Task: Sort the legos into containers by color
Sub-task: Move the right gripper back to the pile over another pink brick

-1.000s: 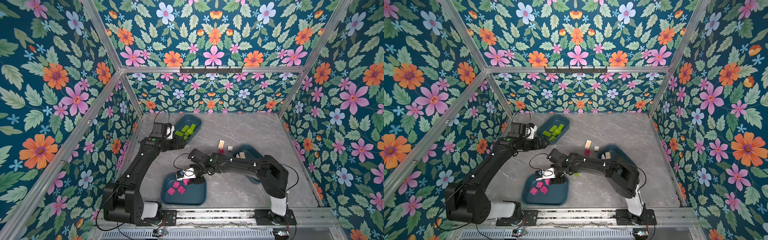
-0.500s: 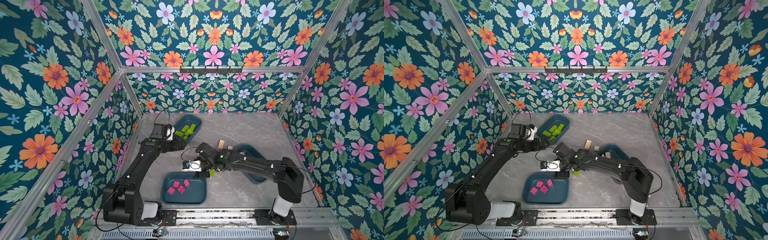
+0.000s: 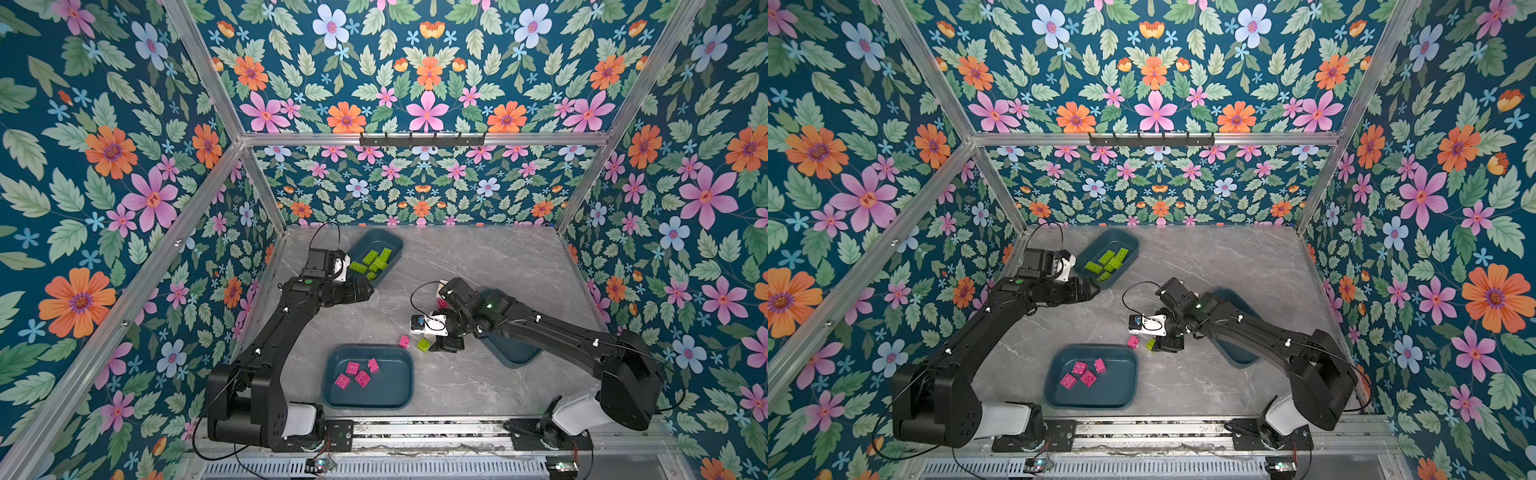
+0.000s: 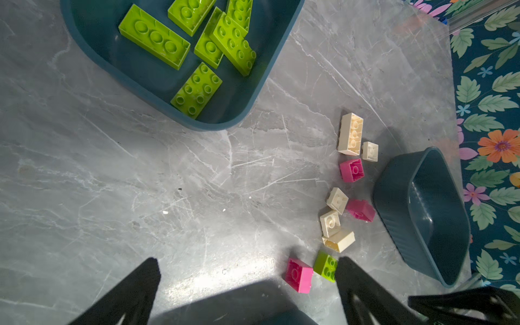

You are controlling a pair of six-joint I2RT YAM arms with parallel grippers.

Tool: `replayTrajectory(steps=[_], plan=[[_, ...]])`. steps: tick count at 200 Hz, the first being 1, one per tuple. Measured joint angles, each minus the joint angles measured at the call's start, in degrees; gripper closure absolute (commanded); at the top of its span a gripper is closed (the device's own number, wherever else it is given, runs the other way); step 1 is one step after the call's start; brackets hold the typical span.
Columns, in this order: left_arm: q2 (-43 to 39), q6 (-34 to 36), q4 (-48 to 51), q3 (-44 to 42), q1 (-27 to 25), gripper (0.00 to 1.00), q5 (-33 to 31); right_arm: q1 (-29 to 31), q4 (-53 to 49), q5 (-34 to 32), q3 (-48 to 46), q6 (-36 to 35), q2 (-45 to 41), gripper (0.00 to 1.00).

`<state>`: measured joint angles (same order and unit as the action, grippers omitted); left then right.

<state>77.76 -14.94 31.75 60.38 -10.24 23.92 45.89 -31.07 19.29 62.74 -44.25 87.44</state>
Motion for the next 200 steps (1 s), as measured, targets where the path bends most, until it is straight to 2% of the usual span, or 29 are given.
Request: replayTrajectory(steps=[49,103,200], plan=[[0.0,0.0,0.0,0.1,0.0,0.00,-0.1,-0.7,6.4,0.3,1.8,-5.5,10.7,0.33],[0.0,0.3,0.3,0.1,0.0,0.00,-0.3,-1.3,12.9,3.6,5.4,-6.7,19.5,0.30],[0.5,1.4,1.5,0.1,0.1,0.00,-1.3,-1.3,13.9,9.0,11.7,-8.5,27.7,0.31]])
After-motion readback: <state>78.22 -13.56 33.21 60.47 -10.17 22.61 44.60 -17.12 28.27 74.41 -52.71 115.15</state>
